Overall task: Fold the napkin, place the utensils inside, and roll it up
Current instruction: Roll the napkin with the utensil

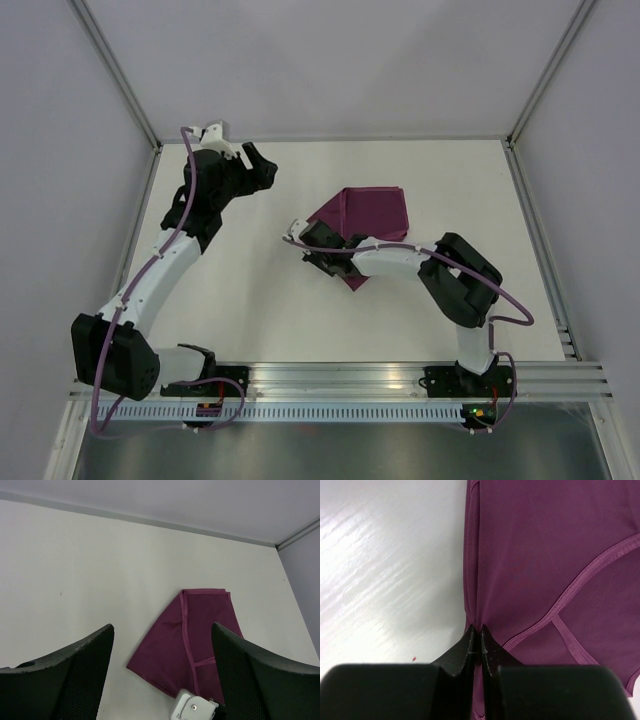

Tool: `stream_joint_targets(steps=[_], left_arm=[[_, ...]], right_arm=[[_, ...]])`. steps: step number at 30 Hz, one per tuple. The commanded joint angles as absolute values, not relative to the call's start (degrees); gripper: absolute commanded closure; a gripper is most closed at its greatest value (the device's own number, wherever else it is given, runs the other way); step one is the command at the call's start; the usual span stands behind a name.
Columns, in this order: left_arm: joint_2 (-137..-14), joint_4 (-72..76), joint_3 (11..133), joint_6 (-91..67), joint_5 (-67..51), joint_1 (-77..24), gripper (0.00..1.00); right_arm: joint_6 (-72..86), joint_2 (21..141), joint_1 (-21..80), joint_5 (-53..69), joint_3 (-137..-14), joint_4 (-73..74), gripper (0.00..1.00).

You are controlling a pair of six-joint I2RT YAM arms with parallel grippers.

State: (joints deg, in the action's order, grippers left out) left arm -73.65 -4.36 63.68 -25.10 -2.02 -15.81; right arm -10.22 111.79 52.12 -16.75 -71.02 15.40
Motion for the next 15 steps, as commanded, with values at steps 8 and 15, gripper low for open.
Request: stream_joint_targets(steps=[8,15], left_arm=[[-68.8,3.2,55.9,-28.2,3.3,-15.6,0.18],[-62.6,8.1,47.8,-28.6,4.7,-15.6,0.18]], right_arm=[[-30.1,105.5,48.6,-3.4,-57.8,17.1,0.96],[-41.1,100.8,47.0,1.8,-53.0,17.5,0.99]])
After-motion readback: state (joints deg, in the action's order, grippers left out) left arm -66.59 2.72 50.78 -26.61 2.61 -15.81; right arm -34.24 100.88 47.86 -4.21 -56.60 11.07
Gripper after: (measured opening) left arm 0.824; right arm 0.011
